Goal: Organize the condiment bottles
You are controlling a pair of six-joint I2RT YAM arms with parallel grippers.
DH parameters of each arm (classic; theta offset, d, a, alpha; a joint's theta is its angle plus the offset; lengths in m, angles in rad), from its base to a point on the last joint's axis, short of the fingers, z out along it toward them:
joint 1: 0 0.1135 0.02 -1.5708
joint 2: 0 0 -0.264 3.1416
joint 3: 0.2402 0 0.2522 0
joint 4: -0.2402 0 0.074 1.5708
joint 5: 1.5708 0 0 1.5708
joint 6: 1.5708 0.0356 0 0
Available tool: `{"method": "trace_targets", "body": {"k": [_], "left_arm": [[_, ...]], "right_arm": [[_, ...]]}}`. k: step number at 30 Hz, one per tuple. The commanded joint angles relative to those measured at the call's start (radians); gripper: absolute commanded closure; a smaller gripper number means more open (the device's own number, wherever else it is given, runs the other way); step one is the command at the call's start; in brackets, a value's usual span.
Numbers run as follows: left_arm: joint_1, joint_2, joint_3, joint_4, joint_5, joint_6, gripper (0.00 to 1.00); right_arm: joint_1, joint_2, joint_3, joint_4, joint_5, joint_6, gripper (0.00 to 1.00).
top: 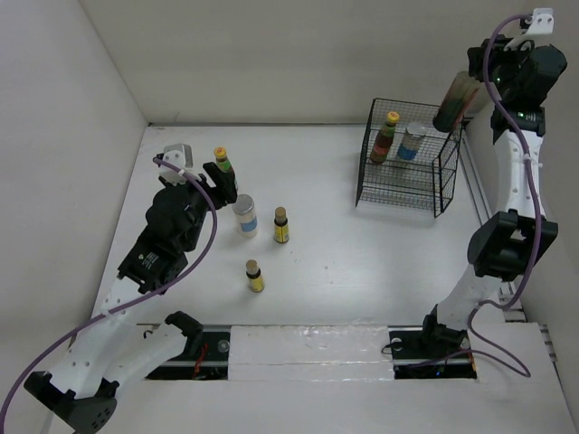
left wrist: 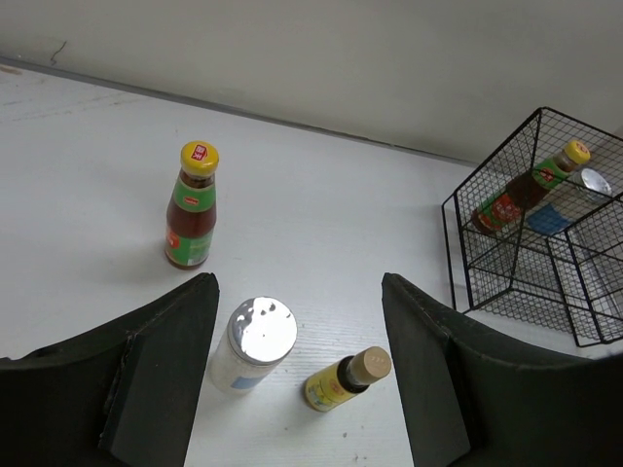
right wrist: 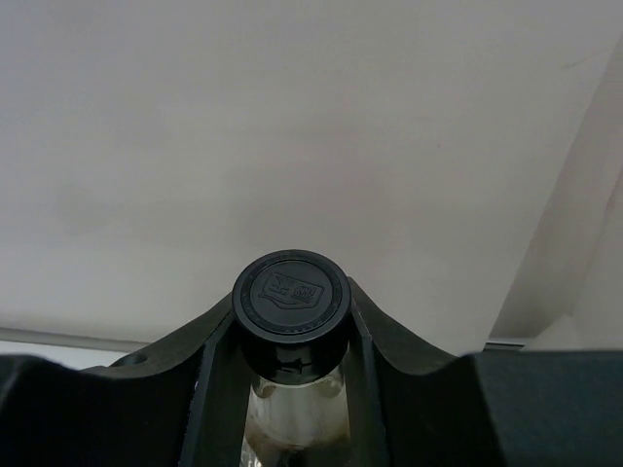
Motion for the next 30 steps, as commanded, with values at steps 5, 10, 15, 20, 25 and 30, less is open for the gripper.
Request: {"method": "trace_targets", "body": {"k": [5, 10, 15, 20, 25, 30], "left_arm": [[0.005, -0.003, -0.004, 0.05, 0.004, -0.007, 0.36], [0.005, -0.003, -0.004, 0.05, 0.004, -0.007, 0.36], [0.005, -0.003, -0.004, 0.05, 0.004, -0.007, 0.36], [0.005, -0.003, -0.004, 0.05, 0.004, -0.007, 0.36], [0.005, -0.003, -0.004, 0.05, 0.004, -0.007, 0.36], [0.005, -0.003, -0.004, 0.05, 0.004, -0.007, 0.36]], "right_arm": [[-0.033, 0.033, 0.108, 0.146, 0.002, 0.002, 0.82], [-0.033, 0.044, 0.117, 0.146, -0.008, 0.002, 0.82], [-0.033, 0.044, 0.064, 0.172, -0.017, 0.002, 0.82], [-0.022, 0.024, -0.044, 0.214, -0.017, -0.02, 0.82], [-0.022, 0.024, -0.128, 0.223, 0.011, -0.041, 0.82], [-0.022, 0.024, -0.17, 0.232, 0.011, -0.052, 0.82]]}}
